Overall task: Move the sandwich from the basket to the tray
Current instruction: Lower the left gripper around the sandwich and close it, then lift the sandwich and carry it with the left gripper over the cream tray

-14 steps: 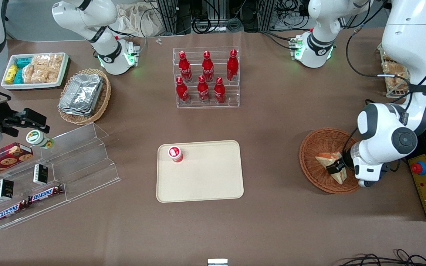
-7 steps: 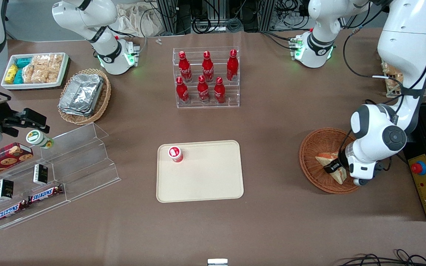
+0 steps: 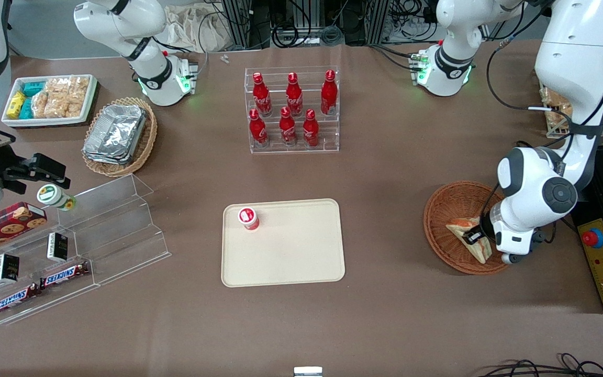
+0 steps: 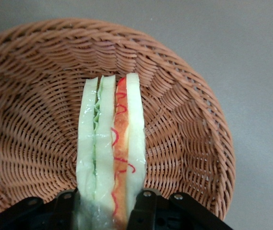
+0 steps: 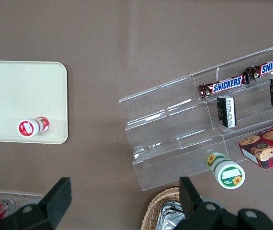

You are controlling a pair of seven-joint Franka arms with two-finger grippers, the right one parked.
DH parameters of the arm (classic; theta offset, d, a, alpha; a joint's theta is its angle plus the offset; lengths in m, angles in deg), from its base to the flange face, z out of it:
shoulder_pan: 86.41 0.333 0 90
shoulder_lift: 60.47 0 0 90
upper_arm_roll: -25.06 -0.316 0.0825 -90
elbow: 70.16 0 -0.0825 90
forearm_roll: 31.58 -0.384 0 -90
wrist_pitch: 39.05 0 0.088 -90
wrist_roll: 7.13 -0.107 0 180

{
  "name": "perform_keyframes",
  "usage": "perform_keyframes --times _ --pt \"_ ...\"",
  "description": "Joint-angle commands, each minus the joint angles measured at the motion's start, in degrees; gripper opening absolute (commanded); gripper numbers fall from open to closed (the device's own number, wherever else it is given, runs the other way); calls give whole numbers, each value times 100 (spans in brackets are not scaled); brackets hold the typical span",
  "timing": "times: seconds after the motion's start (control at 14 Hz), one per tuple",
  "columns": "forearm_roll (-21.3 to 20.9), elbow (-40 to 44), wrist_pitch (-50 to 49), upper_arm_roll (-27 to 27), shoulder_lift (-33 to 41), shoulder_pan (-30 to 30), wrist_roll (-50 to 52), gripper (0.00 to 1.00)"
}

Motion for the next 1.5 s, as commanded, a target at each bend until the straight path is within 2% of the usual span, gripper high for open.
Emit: perform_keyframes --times 0.0,0.21,0.43,0.57,1.07,1.43 --pt "-79 122 -749 16 491 8 -318 0" --pt "-79 533 -1767 25 949 8 -828 0" --pt "-35 1892 -3664 174 950 -106 -1190 0" --pt "-44 2572 -4240 359 845 -316 -1120 0" --pt "9 2653 -4180 394 661 -1993 -945 0" --pt "-26 2609 -3285 421 64 -2873 -277 0"
